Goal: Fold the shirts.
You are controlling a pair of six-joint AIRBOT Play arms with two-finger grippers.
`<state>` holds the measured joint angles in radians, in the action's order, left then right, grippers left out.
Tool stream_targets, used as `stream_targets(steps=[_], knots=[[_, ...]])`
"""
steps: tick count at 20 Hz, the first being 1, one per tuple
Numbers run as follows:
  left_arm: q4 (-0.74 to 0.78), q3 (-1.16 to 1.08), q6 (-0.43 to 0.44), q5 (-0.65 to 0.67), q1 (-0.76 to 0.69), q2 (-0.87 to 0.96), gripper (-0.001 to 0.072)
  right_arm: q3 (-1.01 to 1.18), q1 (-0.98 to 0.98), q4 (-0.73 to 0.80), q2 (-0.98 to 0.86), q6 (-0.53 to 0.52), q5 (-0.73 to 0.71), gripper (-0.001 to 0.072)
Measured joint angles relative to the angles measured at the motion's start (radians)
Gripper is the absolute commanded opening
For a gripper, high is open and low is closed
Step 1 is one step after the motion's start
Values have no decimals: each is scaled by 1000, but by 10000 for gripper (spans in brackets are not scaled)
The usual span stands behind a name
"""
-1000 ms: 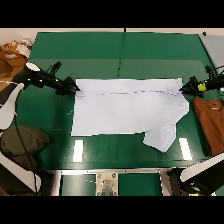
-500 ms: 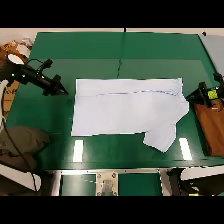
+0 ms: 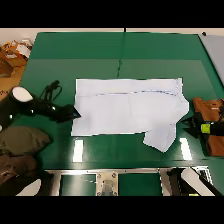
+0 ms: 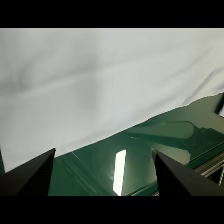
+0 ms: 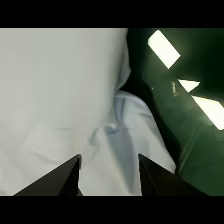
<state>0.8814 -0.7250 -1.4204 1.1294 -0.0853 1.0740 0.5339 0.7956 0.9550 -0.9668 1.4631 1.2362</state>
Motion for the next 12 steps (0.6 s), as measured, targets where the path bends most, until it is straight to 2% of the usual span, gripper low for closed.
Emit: stream_targets(steps=[3,6,12], knots=[[-35,151,-65,-97,-89,-62,720,-64,6,26,17,-2,-50,431],[-100,255,-108,-255,-207,-80,720,-89,8,66,5,-2,-94,431],[-204,333,-220,-536,-367,-32,710,-103,5,85,-31,2,-120,431]])
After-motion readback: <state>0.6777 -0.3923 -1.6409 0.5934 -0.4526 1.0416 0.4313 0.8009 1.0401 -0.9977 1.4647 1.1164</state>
